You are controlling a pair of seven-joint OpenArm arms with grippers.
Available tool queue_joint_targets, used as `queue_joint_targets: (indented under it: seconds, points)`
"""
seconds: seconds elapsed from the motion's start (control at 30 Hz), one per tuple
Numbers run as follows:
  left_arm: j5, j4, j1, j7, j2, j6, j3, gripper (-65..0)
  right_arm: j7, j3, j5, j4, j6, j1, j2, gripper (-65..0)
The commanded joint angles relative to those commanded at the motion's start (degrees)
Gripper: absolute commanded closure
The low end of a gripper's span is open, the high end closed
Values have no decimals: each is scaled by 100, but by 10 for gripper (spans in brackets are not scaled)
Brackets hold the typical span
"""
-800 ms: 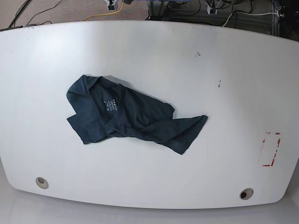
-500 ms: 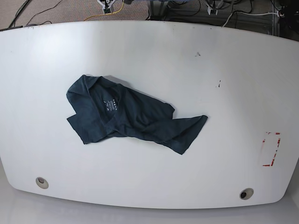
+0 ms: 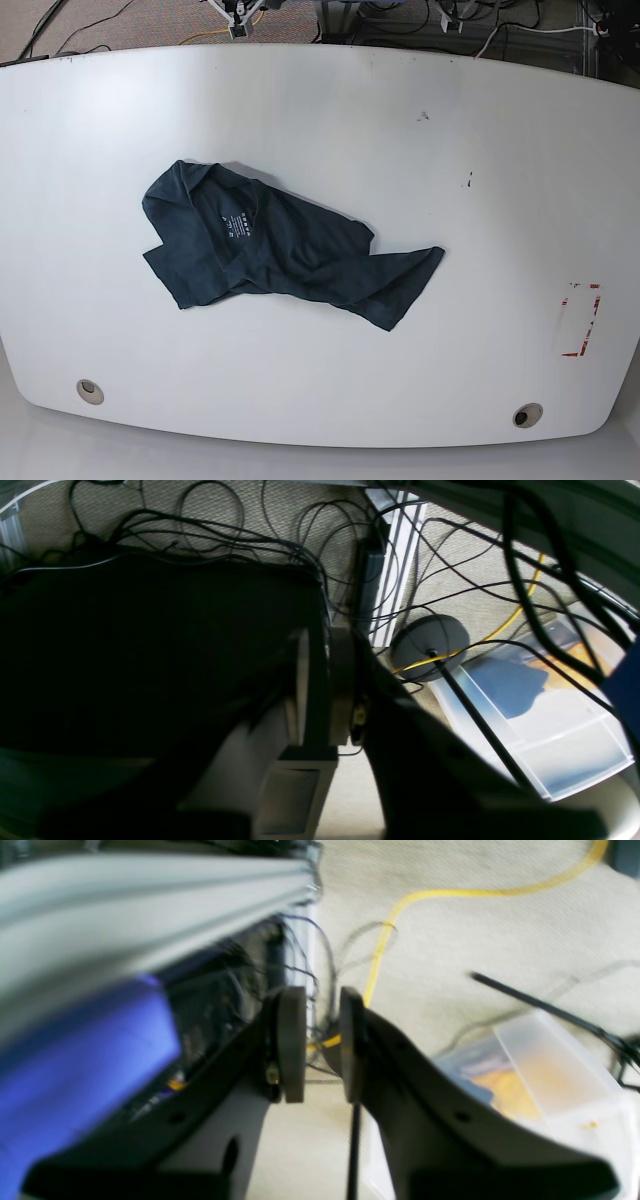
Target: Layout the t-shirt on the table in an organized manner, then fold the t-shirt properly
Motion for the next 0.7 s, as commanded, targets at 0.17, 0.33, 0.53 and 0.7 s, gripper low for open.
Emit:
queue_joint_targets:
  seconds: [0.17, 0.33, 0.53, 0.7]
  points:
    - [0, 0, 0, 0, -9, 0, 0, -68, 0, 0, 0, 0, 0, 0, 0, -109]
    - [0, 0, 0, 0, -9, 0, 0, -68, 0, 0, 0, 0, 0, 0, 0, -109]
    - [-9, 176, 44, -9, -18, 0, 0, -65, 9, 0, 0, 44, 0, -53, 0, -109]
    - [-9, 862, 448, -9, -26, 0, 0, -67, 70, 9, 53, 237, -9, -229, 0, -109]
